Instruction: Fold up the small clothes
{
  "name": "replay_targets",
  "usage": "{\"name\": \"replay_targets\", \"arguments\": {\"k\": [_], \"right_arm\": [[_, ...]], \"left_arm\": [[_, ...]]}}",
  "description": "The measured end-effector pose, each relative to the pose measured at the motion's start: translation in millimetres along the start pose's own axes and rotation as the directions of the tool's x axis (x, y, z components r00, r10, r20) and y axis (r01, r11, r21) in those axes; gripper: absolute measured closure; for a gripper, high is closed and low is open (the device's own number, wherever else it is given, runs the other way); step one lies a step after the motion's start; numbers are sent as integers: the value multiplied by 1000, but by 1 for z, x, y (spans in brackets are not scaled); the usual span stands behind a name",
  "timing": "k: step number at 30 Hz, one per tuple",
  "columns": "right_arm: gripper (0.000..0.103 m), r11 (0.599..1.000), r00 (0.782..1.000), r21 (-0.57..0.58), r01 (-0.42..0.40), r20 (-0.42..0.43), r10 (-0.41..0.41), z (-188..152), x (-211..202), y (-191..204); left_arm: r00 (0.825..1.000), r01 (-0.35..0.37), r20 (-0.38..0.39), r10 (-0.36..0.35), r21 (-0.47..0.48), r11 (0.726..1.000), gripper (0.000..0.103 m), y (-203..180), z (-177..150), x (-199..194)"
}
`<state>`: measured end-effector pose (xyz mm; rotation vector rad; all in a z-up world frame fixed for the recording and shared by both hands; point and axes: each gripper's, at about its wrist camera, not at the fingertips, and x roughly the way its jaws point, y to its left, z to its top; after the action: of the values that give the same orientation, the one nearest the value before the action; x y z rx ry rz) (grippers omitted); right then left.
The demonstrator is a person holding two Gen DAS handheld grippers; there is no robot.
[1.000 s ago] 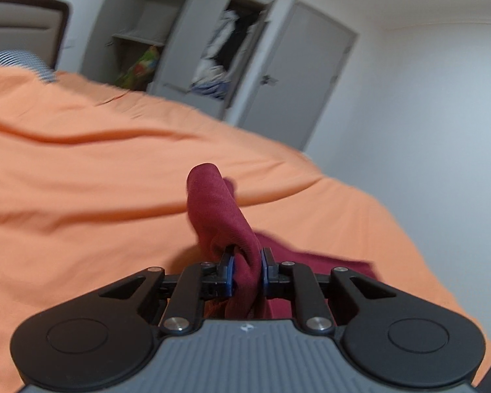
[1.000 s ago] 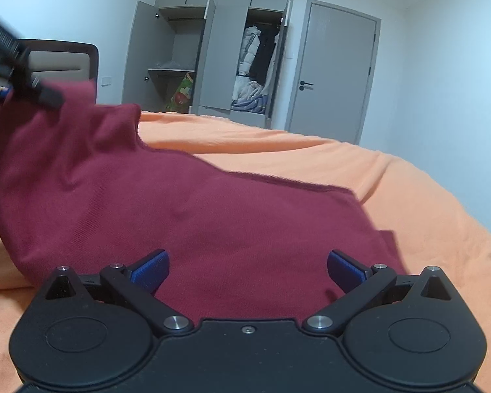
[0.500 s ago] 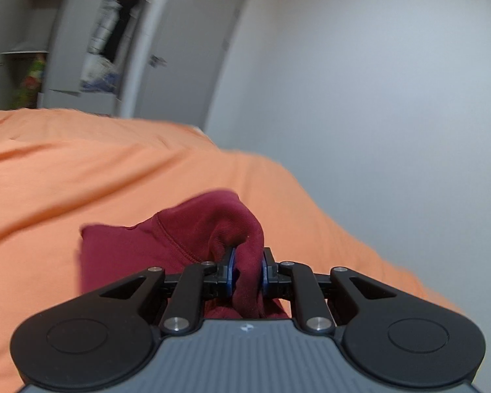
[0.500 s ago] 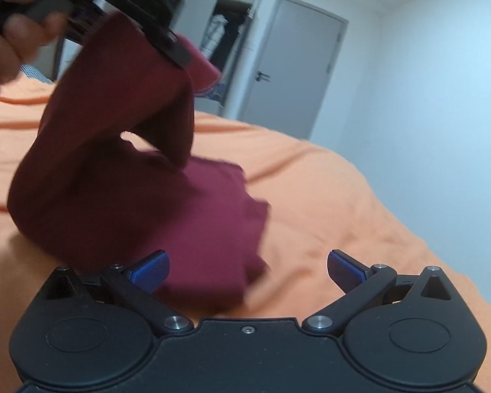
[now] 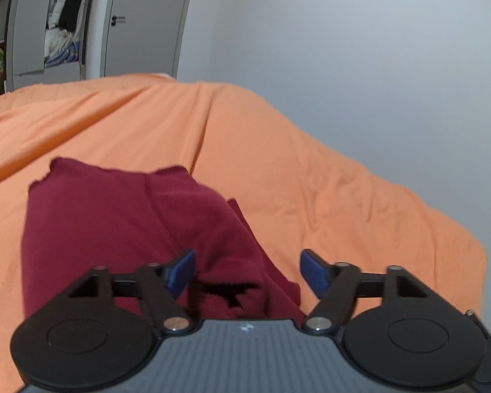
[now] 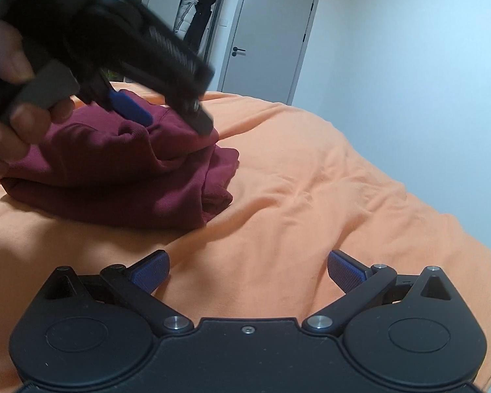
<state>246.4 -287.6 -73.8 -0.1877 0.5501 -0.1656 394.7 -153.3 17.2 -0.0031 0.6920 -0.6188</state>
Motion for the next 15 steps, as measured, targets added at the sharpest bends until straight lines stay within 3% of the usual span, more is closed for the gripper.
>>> {"name": "replay_targets", "arguments": {"k": [2,4,8,11,15], "right_arm": [[1,1000,1000,11,-9,3,9,1,2,-1],[1,1000,1000,21,-14,7,14,2,2,0],[1,999,1000,36,-23,8,23,2,1,2],[1,999,999,31,-33,17,33,5,1,5],[1,994,996,77,-74,62,70,16,-6,1]], "left_arm": [[1000,-7,18,7,-25,1000,17,3,0,-13],[997,-53,48,57,-75,996,1,10,0,-28],[975,-181,96,200,-175,968,1,37,-6,-55],[949,-282,70,307,-245,928,1,63,-17,-67],[923,-369,-11,386,-323,872,1,102,-35,-73]]}}
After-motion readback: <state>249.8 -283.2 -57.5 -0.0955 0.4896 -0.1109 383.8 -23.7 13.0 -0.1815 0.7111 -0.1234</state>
